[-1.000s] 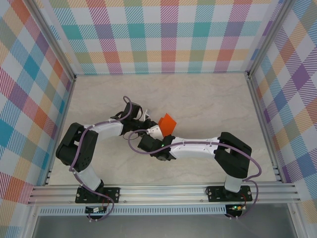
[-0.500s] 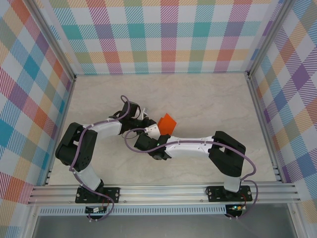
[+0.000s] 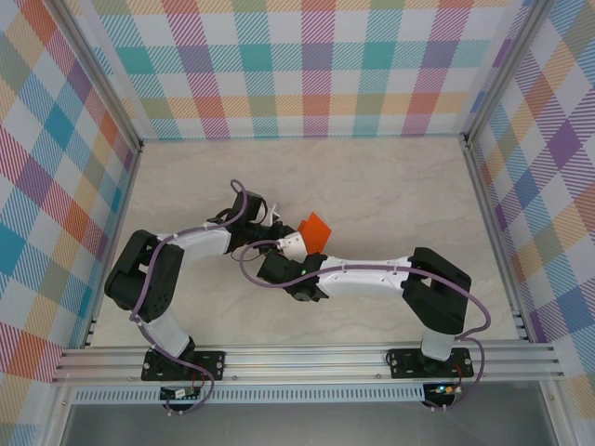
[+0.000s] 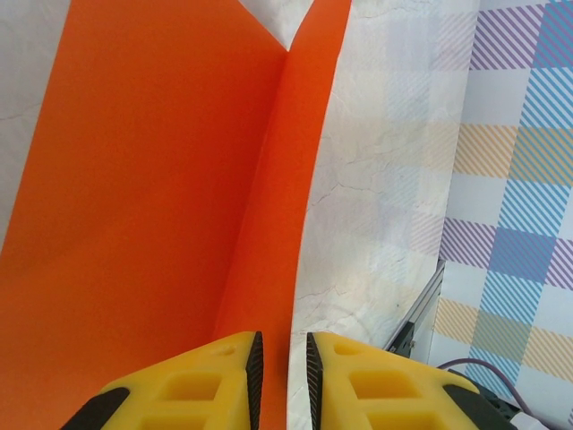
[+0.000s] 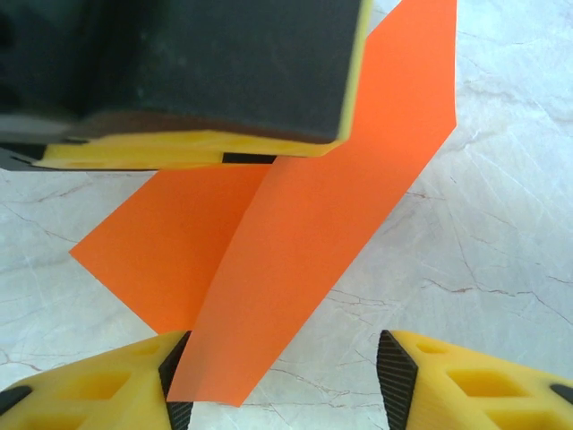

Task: Fold a paper plane with a square sheet of paper (pick it up from the middle)
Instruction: Fold the triangle a second time at the center of the table.

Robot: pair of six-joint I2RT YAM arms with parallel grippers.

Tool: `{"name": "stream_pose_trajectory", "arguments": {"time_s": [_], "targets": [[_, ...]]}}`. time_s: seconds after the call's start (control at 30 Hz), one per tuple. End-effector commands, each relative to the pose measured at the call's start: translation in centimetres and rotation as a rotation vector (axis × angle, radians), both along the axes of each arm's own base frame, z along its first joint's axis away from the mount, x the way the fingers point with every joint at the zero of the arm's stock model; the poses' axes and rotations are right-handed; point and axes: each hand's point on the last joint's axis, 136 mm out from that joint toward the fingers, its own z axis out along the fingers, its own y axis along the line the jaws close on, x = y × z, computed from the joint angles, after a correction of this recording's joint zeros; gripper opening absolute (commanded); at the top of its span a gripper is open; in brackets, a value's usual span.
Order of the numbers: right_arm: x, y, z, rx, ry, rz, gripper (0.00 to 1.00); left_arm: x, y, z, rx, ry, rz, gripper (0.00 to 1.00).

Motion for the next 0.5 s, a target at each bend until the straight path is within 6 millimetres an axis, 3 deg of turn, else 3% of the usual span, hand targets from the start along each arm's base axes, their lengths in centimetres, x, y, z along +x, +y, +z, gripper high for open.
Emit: {"name": "stream_pose_trajectory", "arguments": {"time_s": [0.0,0.13,0.3,0.47], "targets": [[-0.3,-0.4,0.7,0.000,-0.011,0.007,0.53,-0.1,-0.3,0.8,-0.014,-0.016,-0.014,0.23],[-0.3,-0.2,0.9,0.005,-0.011,0.020,0.45,-0.2,-0.2,0.8,-0.006,-0.015,-0.012,0.23],[-0.4,0.5,1.0,0.027,-0.003,0.049,0.28,-0.3,-0.1,0.7,0.000,-0.014,-0.010,0.23],[-0.5,1.0,0.7,0.031,0.014,0.068,0.18,-0.3,0.0,0.7,0.002,-0.017,-0.009,0.23]]}}
